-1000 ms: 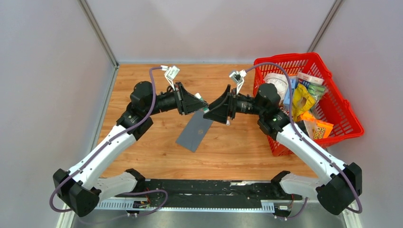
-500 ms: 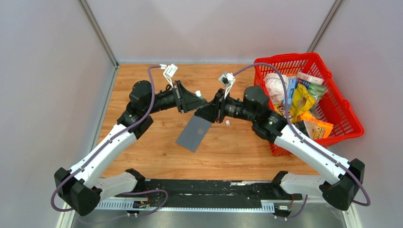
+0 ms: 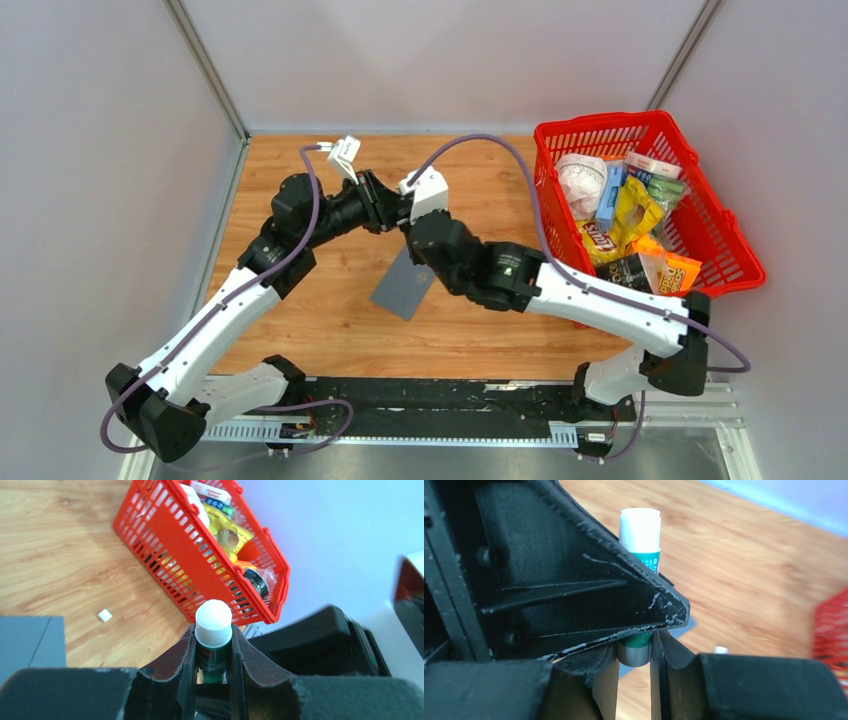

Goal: Place the letter into the envelope and seal it

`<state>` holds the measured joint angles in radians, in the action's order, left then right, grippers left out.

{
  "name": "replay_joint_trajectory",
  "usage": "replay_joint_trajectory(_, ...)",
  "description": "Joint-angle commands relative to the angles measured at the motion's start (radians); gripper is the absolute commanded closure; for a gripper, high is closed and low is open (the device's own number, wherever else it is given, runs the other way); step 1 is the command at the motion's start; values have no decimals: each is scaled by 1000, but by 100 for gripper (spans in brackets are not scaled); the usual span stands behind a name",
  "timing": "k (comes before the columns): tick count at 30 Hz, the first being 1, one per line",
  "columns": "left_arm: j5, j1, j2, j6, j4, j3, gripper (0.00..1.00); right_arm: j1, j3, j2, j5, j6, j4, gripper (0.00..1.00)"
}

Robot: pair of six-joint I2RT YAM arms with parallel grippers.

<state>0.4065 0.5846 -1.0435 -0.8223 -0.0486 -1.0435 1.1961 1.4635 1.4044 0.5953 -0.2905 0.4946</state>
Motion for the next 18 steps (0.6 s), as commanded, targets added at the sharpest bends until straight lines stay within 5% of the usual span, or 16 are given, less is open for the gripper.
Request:
replay_joint_trajectory(1, -109, 37, -16, 37, -97, -44, 100, 111, 125, 112, 483, 144, 12, 97)
replay_joint_trajectory(4, -132, 40, -27, 31, -108, -49, 100, 141, 173, 174, 509, 185, 24, 83)
replay_joint_trajectory(10, -127, 38, -9, 72, -138, -73, 100, 77, 25, -19, 35, 163, -53, 30)
replay_joint_trajectory(13, -63, 27, 3, 109, -131, -87, 100, -33, -75, -157, -235, 139, -65, 20)
replay_joint_trajectory(18, 119, -3, 20, 109, -37, -63, 100, -182, -205, -303, -629, 125, -96, 18)
